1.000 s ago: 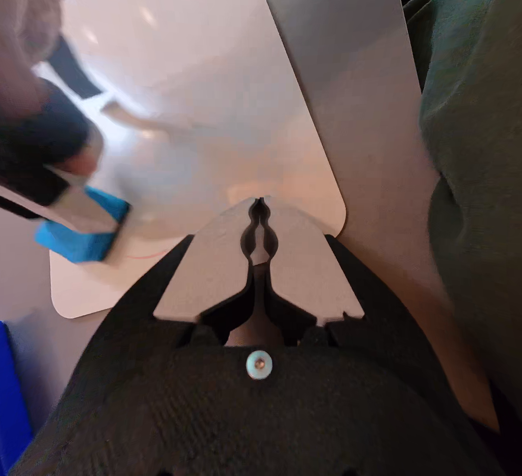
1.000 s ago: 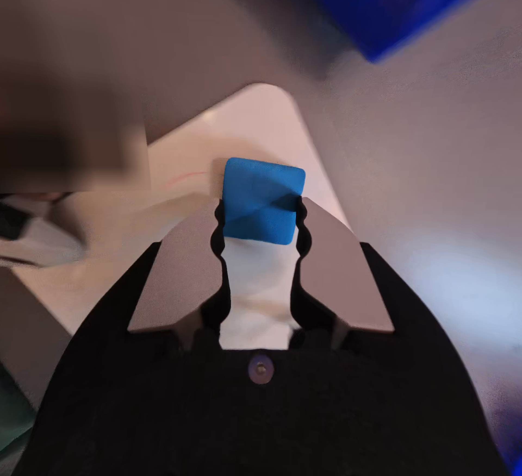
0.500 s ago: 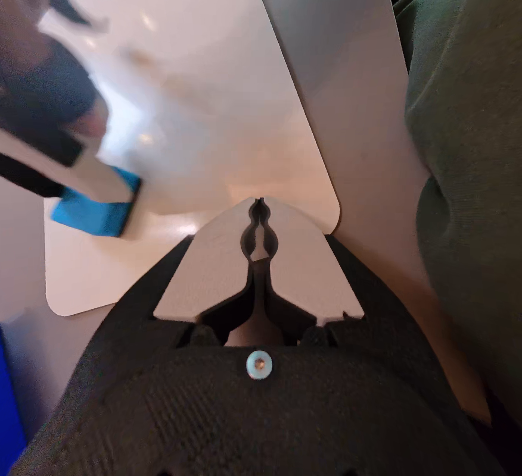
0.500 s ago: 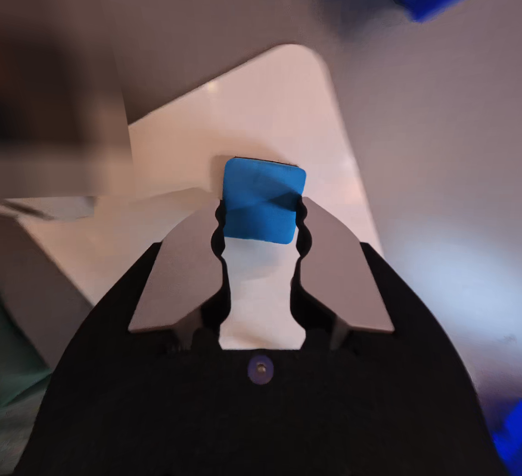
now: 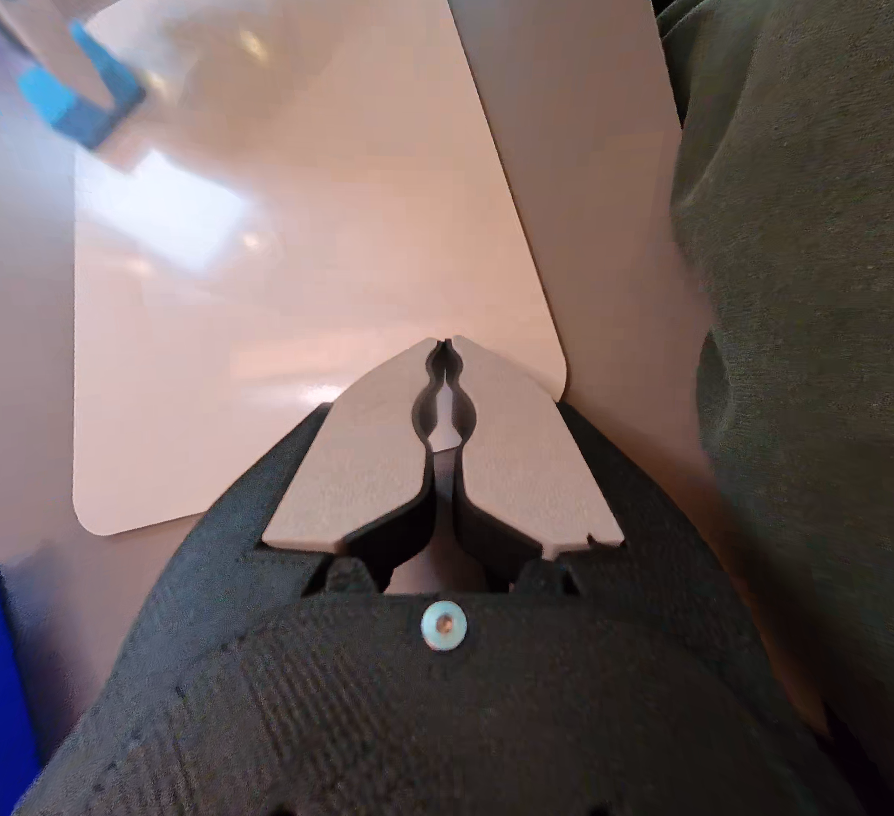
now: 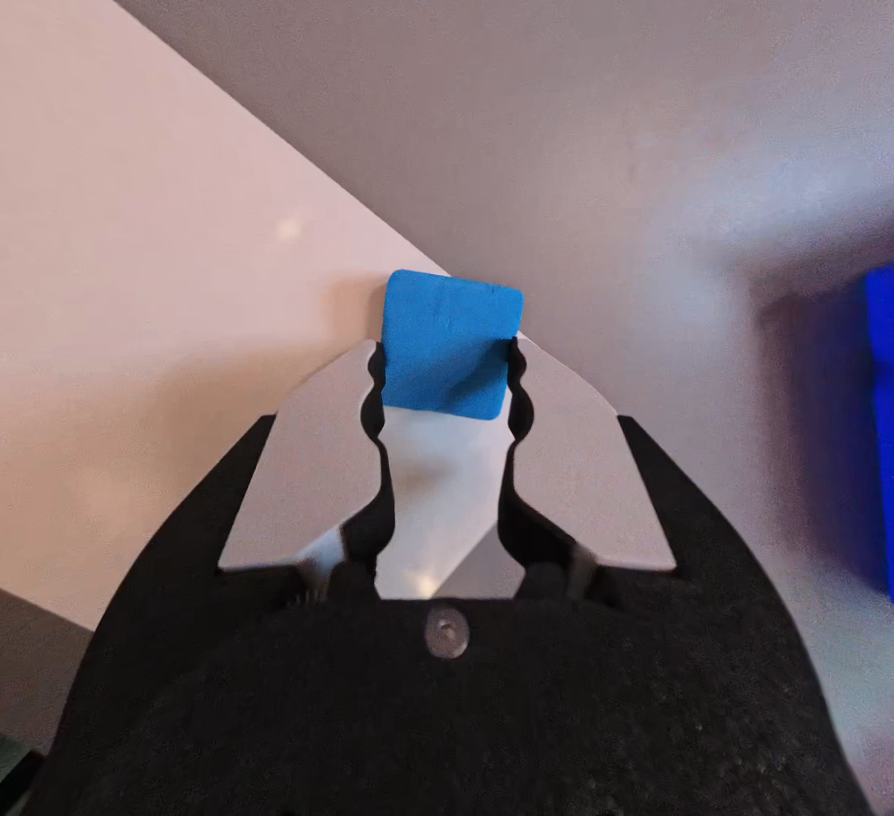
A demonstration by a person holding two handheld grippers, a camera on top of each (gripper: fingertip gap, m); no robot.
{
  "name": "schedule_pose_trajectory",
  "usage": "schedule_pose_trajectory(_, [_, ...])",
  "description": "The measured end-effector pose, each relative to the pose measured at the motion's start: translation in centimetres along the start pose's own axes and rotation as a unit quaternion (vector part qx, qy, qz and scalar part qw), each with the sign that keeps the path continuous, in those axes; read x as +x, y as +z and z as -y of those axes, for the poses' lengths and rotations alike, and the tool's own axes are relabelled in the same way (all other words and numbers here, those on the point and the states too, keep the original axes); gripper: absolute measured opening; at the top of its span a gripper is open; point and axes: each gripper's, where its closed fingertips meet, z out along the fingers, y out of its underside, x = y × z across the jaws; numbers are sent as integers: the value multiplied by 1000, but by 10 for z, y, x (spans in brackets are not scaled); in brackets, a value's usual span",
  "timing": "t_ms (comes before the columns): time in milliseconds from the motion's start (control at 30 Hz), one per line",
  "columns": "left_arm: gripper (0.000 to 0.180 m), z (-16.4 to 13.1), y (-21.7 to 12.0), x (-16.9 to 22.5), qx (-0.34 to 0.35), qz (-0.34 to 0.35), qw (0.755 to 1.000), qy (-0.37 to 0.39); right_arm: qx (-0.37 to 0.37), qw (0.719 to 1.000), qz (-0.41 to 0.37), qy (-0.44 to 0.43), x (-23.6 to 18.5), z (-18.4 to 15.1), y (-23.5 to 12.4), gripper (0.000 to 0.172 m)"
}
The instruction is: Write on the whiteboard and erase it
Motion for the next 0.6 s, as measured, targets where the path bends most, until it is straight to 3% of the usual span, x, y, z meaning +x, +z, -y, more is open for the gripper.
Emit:
schedule_pose_trajectory(67, [0, 1, 1, 1, -2, 1, 1000, 4, 10, 998, -14, 56, 27, -26, -8, 49])
schedule_pose_trajectory(167, [0, 1, 1, 1, 0, 0, 1000, 0, 22, 997, -23, 70, 23, -34, -11, 49])
schedule_pose_trajectory(233, [1, 1, 1, 1, -1, 1, 1000, 1, 19, 1000, 14, 14, -25, -21, -10, 49])
schedule_pose_trajectory(333, [1, 1, 1, 1, 0, 0, 1000, -1, 37, 991, 70, -110, -129, 2, -8, 49])
schedule_pose_trajectory(433, [1, 1, 1, 1, 0, 2, 1000, 2, 37, 970, 107, -215, -208, -1, -15, 49])
schedule_pose_trajectory(500, [1, 1, 1, 1, 1, 2, 1000, 3, 37, 969, 110, -220, -205, -7, -17, 49])
schedule_pose_trajectory(600, [1, 1, 1, 0, 1, 5, 1000, 7, 14, 996, 39, -84, -94, -25, -16, 49])
